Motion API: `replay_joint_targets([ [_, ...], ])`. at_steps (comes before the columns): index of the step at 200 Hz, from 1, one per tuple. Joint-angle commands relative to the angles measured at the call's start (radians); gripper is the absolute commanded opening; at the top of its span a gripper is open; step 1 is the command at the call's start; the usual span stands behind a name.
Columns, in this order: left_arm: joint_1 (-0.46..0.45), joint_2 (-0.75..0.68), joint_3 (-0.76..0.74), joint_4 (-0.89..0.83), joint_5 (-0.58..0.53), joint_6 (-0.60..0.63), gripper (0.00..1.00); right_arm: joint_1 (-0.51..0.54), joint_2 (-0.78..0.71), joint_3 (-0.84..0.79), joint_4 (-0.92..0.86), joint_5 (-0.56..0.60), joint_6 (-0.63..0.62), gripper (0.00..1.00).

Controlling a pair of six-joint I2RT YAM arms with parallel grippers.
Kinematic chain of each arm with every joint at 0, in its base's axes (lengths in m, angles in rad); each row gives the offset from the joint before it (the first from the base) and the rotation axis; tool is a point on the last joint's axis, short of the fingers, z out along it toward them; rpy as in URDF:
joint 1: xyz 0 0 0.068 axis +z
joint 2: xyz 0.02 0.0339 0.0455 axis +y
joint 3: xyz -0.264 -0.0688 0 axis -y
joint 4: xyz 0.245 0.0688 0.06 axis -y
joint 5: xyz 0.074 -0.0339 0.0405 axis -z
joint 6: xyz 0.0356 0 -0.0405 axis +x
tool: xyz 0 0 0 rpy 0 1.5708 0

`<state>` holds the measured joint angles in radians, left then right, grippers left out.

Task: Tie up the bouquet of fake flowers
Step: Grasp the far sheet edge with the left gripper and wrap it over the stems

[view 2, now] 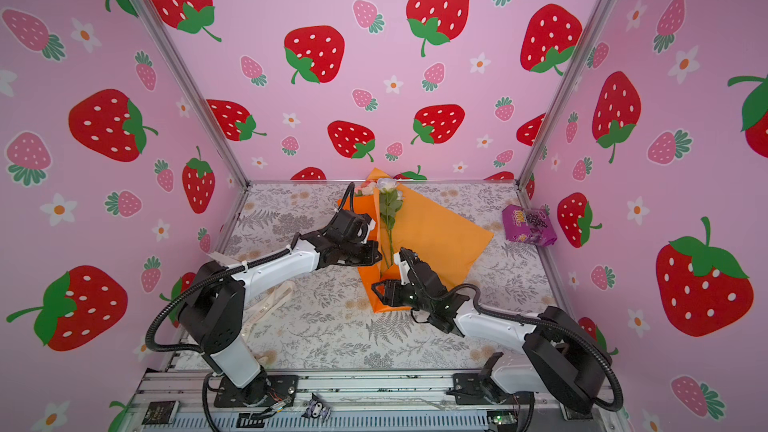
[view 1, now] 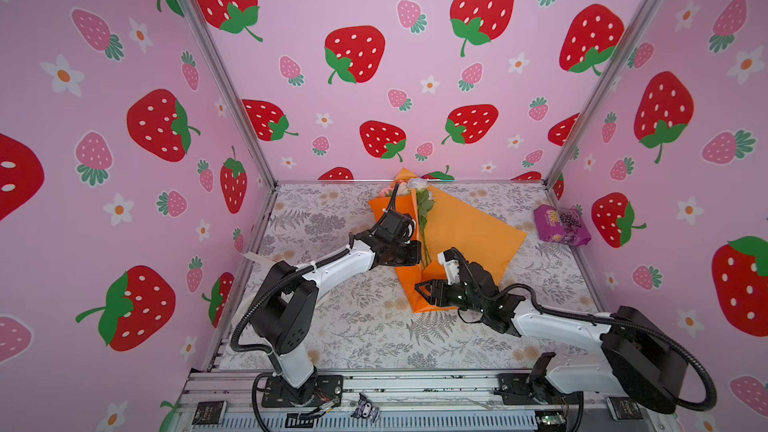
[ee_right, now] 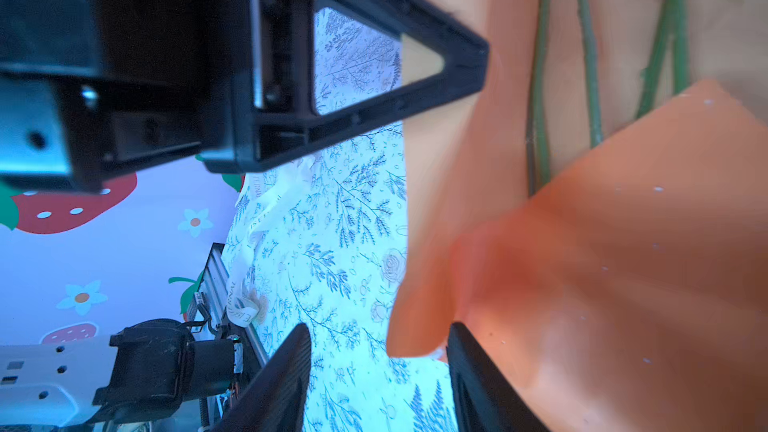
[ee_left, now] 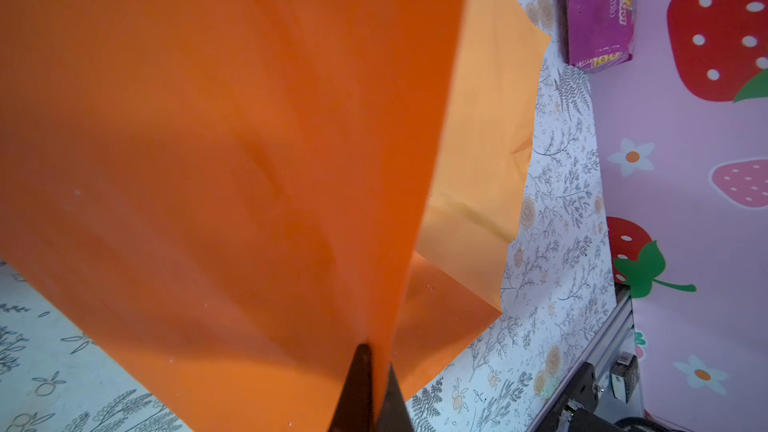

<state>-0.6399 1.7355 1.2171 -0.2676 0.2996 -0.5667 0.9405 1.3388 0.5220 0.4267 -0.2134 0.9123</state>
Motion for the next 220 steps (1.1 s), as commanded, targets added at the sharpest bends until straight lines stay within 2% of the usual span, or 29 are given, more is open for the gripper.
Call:
replay_joint_targets([
  [1,-0.004,0.007,0.033,-0.012,0.014,-0.007,0.07,0.015,0.05,0.047,-0.027,0.081,0.001,0.57],
  [31,-0.004,0.006,0.033,-0.01,0.023,-0.006,0.07,0.015,0.071,0.088,-0.101,0.191,-0.02,0.57],
  [59,-0.004,0.008,0.037,-0.005,0.028,-0.013,0.07,0.005,0.114,0.122,-0.101,0.177,-0.023,0.52],
  [63,-0.004,0.009,0.038,-0.004,0.03,-0.014,0.07,0.004,0.121,0.126,-0.099,0.176,-0.021,0.48],
  [74,-0.004,0.009,0.038,0.0,0.032,-0.018,0.07,-0.002,0.142,0.132,-0.087,0.164,-0.008,0.45],
  [90,-0.004,0.009,0.038,0.005,0.036,-0.024,0.07,-0.014,0.159,0.121,-0.036,0.144,0.019,0.32],
  [111,-0.004,0.009,0.042,0.002,0.043,-0.024,0.08,-0.021,0.158,0.085,0.028,0.152,0.064,0.27],
  [119,-0.004,0.009,0.039,0.002,0.046,-0.024,0.08,-0.025,0.155,0.073,0.039,0.155,0.076,0.21],
  [142,-0.004,-0.01,0.032,-0.002,0.045,-0.025,0.22,-0.047,0.149,0.027,0.065,0.135,0.101,0.07],
  [159,-0.004,-0.034,0.028,-0.014,0.041,-0.021,0.4,-0.064,0.15,-0.008,0.096,0.11,0.119,0.04],
  [171,-0.003,-0.058,0.021,-0.021,0.035,-0.018,0.57,-0.074,0.148,-0.032,0.11,0.104,0.13,0.03],
  [195,0.001,-0.127,-0.025,-0.003,0.017,-0.015,0.69,-0.095,0.146,-0.061,0.132,0.089,0.138,0.03],
  [220,0.012,-0.185,-0.093,0.026,-0.003,-0.031,0.71,-0.112,0.151,-0.073,0.135,0.072,0.129,0.03],
])
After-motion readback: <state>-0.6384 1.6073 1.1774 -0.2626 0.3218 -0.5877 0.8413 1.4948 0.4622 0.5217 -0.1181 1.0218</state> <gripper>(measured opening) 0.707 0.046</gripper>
